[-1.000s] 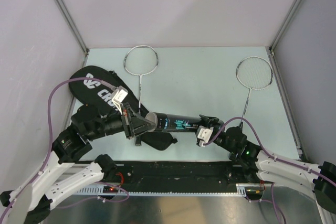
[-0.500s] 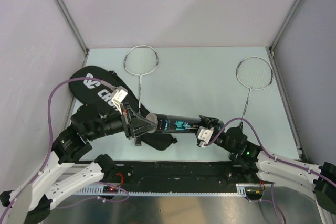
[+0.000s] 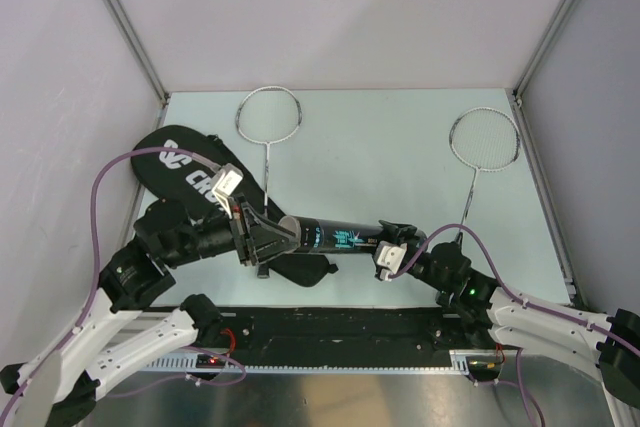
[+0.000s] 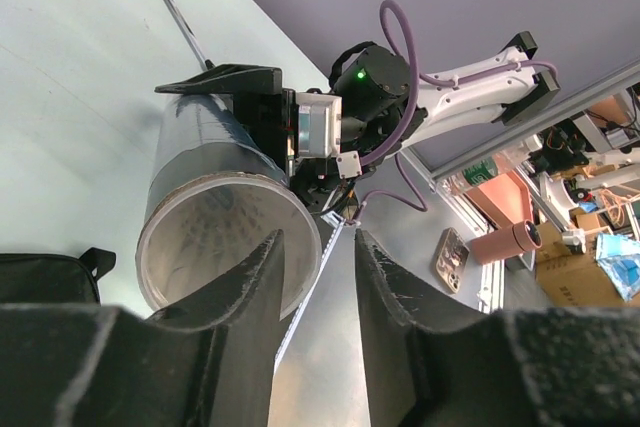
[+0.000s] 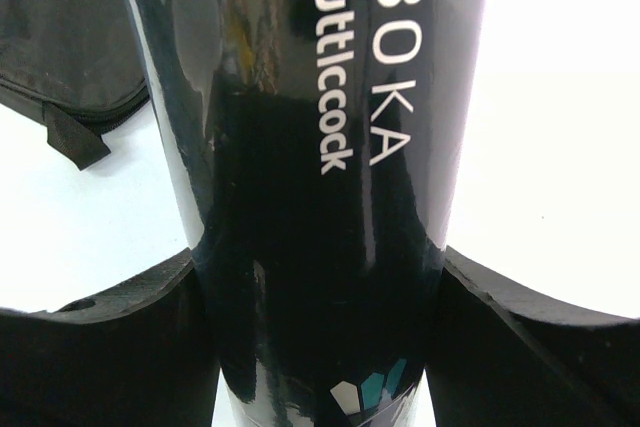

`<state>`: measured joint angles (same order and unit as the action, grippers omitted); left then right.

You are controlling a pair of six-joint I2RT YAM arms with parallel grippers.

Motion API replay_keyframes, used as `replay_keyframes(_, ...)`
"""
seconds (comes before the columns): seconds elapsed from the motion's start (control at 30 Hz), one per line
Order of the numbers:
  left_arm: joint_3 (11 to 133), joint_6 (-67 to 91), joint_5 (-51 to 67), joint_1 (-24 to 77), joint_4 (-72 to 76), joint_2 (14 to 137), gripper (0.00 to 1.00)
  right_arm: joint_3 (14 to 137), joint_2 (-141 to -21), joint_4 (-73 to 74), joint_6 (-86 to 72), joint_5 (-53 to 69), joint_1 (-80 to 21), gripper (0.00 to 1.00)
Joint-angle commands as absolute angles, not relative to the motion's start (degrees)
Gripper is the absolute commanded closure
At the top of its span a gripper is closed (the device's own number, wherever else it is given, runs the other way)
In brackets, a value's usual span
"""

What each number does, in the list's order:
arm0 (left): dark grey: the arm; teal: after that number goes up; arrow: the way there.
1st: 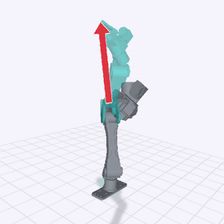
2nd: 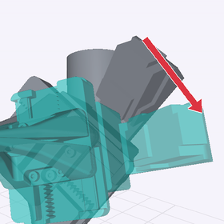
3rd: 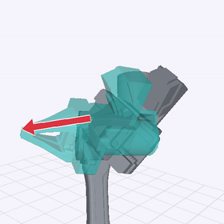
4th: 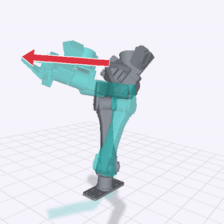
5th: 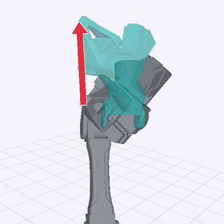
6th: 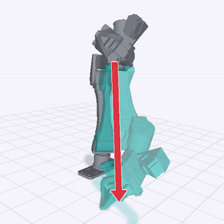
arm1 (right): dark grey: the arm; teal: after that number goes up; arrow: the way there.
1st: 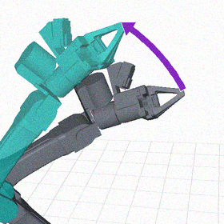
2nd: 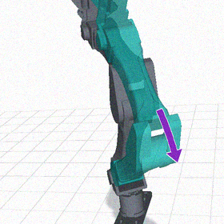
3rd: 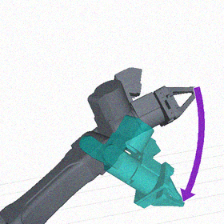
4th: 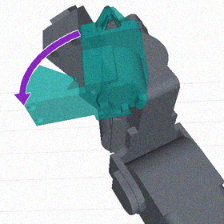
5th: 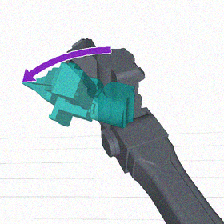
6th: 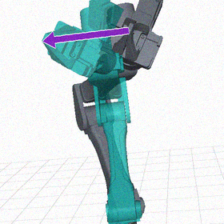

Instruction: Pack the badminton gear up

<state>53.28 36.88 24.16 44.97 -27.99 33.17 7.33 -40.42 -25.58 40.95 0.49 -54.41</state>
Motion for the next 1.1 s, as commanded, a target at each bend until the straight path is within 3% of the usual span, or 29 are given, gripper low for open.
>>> replay_keyframes(0.0,55.28,35.46,23.35,45.01,-27.38,32.48,0.59,8.20,-39.14,-32.40,40.17,1.92,-54.74,0.78)
replay_keyframes(0.37,57.50,35.07,21.96,45.06,-27.41,32.03,0.53,8.28,-39.47,-32.45,40.15,1.78,-54.76,0.78)
replay_keyframes(0.63,57.26,34.19,20.39,45.07,-29.24,32.01,0.60,8.23,-38.30,-32.50,39.79,1.56,-54.86,0.78)
replay_keyframes(1.07,54.10,32.34,17.47,45.07,-30.93,34.39,0.63,9.84,-39.28,-32.19,38.75,1.33,-54.94,0.79)
